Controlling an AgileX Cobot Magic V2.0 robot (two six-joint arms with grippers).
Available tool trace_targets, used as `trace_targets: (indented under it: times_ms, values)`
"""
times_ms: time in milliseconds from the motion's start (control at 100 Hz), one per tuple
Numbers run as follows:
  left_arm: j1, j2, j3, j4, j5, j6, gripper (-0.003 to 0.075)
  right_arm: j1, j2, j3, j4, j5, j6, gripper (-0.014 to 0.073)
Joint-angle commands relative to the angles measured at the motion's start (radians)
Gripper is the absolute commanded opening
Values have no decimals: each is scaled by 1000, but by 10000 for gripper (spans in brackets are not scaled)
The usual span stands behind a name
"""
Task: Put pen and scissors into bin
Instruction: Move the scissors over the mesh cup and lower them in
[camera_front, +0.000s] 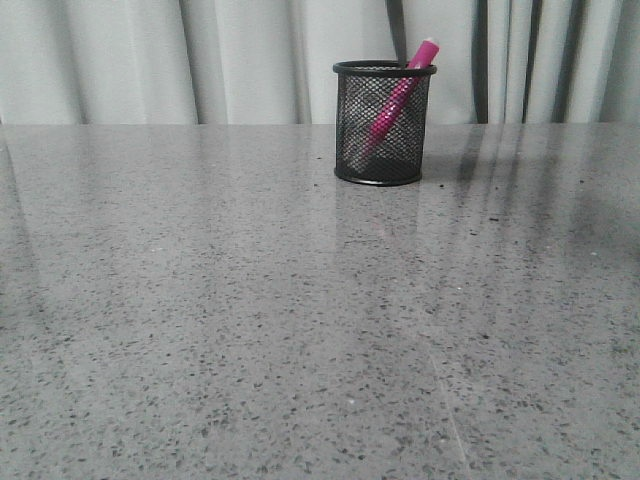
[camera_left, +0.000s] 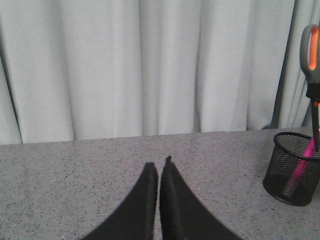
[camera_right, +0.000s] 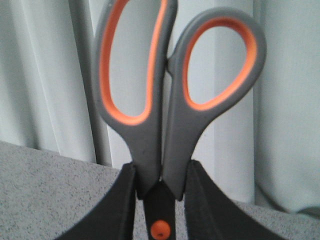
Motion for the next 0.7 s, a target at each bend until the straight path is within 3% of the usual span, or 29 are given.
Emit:
trace_targets:
  times_ms: [0, 690]
  values:
    - [2, -4, -29, -36, -13, -1, -19, 0, -16, -39, -7, -92, 6, -76]
    - [2, -4, -29, -38, -13, -1, -19, 10, 42, 67, -7, -140, 22, -76]
